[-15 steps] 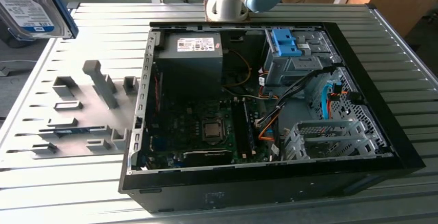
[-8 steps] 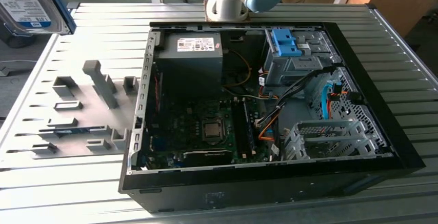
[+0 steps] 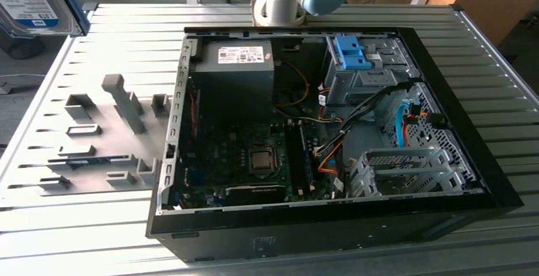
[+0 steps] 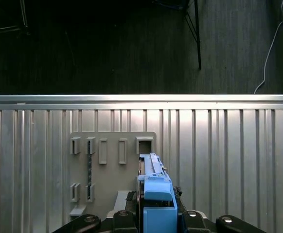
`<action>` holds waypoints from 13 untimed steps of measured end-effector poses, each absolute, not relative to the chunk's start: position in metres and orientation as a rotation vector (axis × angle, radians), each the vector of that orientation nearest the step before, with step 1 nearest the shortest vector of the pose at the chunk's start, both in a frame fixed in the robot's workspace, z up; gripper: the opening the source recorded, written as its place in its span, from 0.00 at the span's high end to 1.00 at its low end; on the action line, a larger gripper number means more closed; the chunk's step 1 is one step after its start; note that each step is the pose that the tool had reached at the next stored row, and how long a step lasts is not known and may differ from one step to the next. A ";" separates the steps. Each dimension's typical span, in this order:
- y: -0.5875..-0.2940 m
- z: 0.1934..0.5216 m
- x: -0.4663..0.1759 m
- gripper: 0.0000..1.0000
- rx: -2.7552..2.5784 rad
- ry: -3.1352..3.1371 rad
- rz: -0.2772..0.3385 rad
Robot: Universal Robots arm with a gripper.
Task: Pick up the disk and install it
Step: 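Pick up the disk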
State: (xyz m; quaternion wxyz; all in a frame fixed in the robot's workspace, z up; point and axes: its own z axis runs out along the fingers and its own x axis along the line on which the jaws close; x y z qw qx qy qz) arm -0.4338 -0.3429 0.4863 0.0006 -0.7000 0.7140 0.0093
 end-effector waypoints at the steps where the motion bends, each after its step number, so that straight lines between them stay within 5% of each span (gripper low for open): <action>1: -0.343 0.488 -0.434 0.64 -2.198 2.242 0.029; 13: -0.343 0.492 -0.434 0.64 -2.198 2.242 0.029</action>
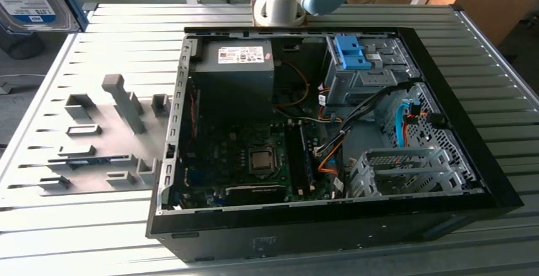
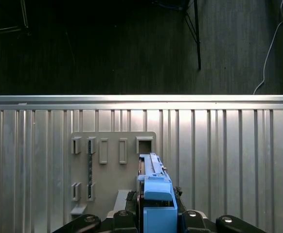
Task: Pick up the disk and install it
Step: 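Pick up the disk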
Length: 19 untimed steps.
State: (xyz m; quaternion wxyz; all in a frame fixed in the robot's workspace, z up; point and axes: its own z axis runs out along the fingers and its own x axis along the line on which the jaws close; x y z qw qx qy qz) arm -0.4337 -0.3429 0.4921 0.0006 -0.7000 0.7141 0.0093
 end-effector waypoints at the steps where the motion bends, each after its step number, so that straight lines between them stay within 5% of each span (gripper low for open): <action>1: -0.343 0.492 -0.433 0.64 -2.198 2.243 0.029; 19: -0.343 0.492 -0.420 0.64 -2.199 2.243 0.029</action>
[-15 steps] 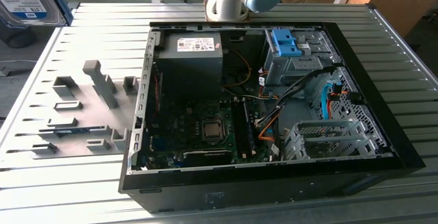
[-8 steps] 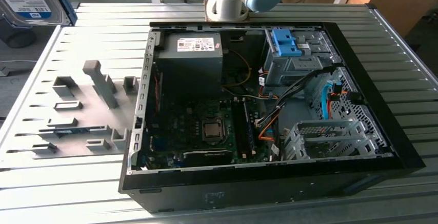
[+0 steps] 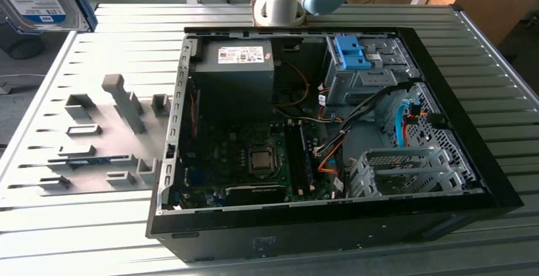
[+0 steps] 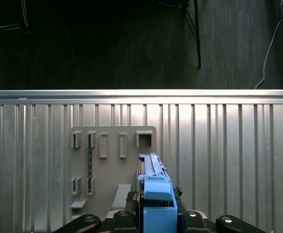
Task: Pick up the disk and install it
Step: 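Pick up the disk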
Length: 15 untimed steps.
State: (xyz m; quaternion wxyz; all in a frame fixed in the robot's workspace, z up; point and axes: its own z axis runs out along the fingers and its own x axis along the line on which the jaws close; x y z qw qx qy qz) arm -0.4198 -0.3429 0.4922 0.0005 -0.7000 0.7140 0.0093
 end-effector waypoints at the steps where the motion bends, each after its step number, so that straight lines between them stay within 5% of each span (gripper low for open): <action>1: -0.343 0.492 -0.420 0.64 -2.198 2.243 0.029; 15: -0.343 0.492 -0.411 0.64 -2.198 2.242 0.029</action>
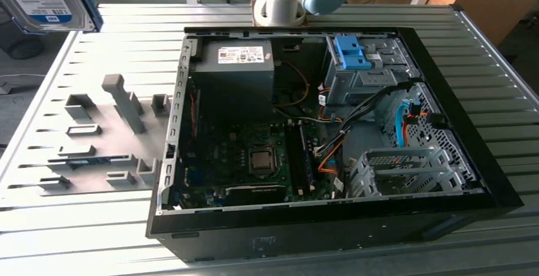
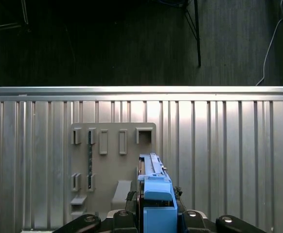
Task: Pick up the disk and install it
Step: 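Pick up the disk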
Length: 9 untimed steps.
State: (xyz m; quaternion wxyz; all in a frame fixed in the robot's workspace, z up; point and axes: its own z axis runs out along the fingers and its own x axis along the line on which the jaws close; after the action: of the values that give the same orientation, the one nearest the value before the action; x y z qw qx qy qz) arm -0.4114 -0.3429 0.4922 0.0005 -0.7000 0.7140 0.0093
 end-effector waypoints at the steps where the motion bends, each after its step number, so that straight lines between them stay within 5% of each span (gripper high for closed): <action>1: -0.343 0.492 -0.410 0.64 -2.198 2.242 0.029; 9: -0.343 0.492 -0.404 0.64 -2.198 2.243 0.029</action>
State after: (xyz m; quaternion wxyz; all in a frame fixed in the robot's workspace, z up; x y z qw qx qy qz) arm -0.4044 -0.3429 0.4922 0.0005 -0.7000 0.7141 0.0093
